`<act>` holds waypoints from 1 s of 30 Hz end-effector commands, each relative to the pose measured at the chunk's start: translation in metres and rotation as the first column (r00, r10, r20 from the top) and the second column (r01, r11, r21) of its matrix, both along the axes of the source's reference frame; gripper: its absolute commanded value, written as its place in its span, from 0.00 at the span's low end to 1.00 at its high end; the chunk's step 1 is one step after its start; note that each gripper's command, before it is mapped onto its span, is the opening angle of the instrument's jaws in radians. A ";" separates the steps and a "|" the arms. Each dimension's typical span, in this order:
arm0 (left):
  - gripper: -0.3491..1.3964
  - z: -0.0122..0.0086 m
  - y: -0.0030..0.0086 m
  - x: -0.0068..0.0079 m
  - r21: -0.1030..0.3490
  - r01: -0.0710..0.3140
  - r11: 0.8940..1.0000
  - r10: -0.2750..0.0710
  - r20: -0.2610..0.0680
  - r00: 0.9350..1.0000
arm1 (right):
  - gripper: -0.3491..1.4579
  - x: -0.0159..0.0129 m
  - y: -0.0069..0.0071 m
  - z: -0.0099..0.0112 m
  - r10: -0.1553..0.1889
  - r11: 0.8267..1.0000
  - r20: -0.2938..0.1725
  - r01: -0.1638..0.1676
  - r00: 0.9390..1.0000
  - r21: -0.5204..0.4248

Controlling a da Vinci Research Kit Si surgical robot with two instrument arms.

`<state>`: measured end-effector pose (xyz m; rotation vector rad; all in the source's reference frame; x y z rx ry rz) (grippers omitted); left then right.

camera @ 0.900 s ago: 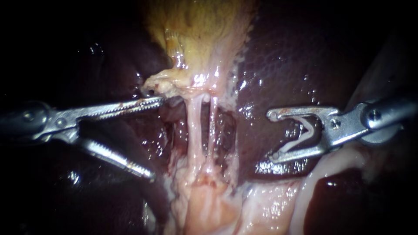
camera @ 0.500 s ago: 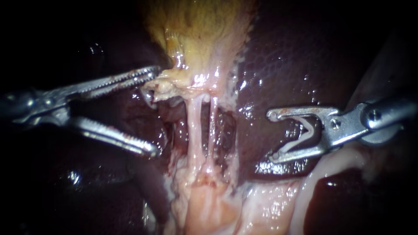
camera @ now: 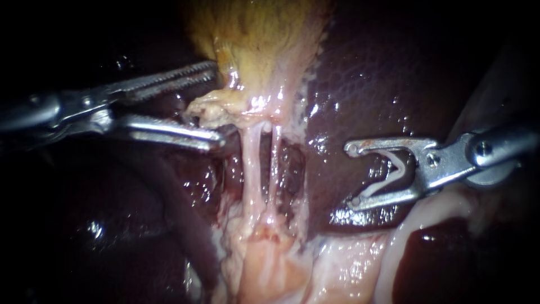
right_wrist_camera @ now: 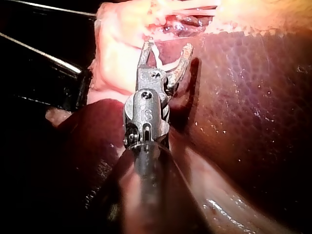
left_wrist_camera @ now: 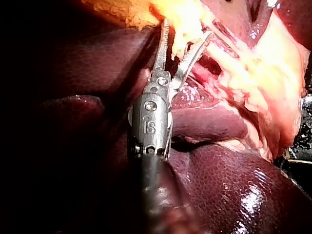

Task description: Grabbing gallbladder

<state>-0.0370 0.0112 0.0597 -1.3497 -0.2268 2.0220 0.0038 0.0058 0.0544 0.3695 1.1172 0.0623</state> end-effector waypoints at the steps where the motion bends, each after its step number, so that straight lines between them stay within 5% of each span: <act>1: 0.23 0.0002 0.0000 0.0000 0.002 0.000 1.000 0.000 -0.005 1.000 | 0.47 0.0000 0.0000 0.0000 0.000 1.000 0.000 0.000 1.000 0.000; 7: 0.16 0.0001 0.0001 0.0002 0.024 -0.015 1.000 0.015 -0.009 1.000 | 0.47 0.0000 0.0000 0.0000 0.000 1.000 0.000 0.000 1.000 0.000; 10: 0.00 0.0001 0.0001 0.0004 0.037 -0.039 0.999 0.040 -0.024 0.999 | 0.47 0.0000 0.0000 0.0000 0.000 1.000 0.000 0.000 1.000 0.000; 20: 0.00 -0.0005 0.0000 0.0011 0.080 -0.069 0.994 0.073 -0.055 0.996 | 0.47 0.0000 0.0000 0.0000 0.000 1.000 0.000 0.000 1.000 0.000; 30: 0.00 -0.0061 0.0019 0.0030 0.138 -0.058 0.989 0.064 -0.034 0.997 | 0.47 0.0000 0.0000 0.0000 0.000 1.000 0.000 0.000 1.000 0.000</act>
